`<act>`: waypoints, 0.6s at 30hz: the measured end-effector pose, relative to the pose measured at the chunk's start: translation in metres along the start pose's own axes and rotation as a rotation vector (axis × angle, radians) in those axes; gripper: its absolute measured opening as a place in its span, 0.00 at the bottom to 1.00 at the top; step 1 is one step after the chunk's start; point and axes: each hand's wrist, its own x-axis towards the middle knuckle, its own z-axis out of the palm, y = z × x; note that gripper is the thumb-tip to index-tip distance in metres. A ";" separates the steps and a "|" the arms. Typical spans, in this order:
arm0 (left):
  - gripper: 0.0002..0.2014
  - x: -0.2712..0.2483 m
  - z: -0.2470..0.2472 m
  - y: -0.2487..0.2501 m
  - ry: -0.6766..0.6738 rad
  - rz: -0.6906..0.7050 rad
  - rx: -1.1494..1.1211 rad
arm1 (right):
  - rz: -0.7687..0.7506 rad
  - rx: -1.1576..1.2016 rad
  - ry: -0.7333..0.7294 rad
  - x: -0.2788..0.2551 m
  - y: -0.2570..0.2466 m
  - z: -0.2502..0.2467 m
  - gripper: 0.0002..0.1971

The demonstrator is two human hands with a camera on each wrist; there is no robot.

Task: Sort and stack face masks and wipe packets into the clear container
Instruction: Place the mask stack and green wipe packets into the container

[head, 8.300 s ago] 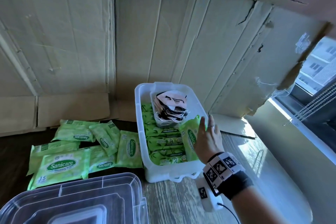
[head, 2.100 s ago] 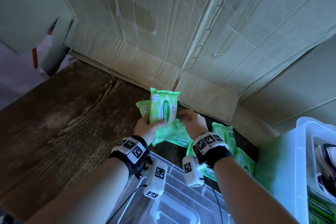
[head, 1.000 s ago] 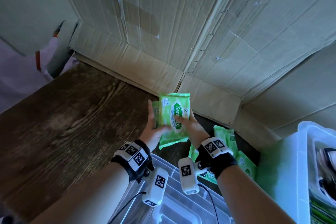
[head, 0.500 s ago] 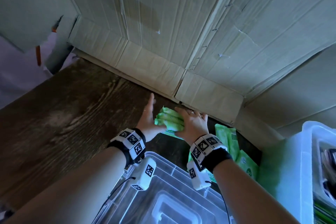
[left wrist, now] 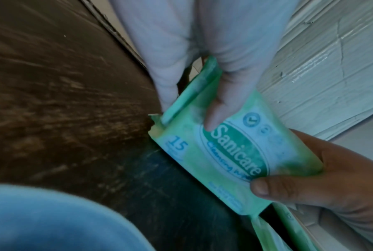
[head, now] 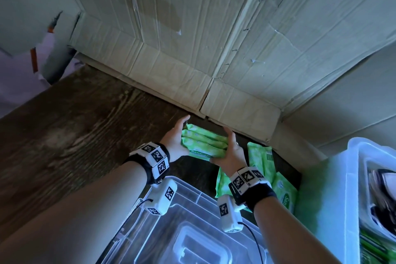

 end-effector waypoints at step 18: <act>0.42 0.019 -0.016 0.012 -0.099 0.156 0.514 | -0.213 -0.981 -0.072 0.009 -0.047 0.004 0.33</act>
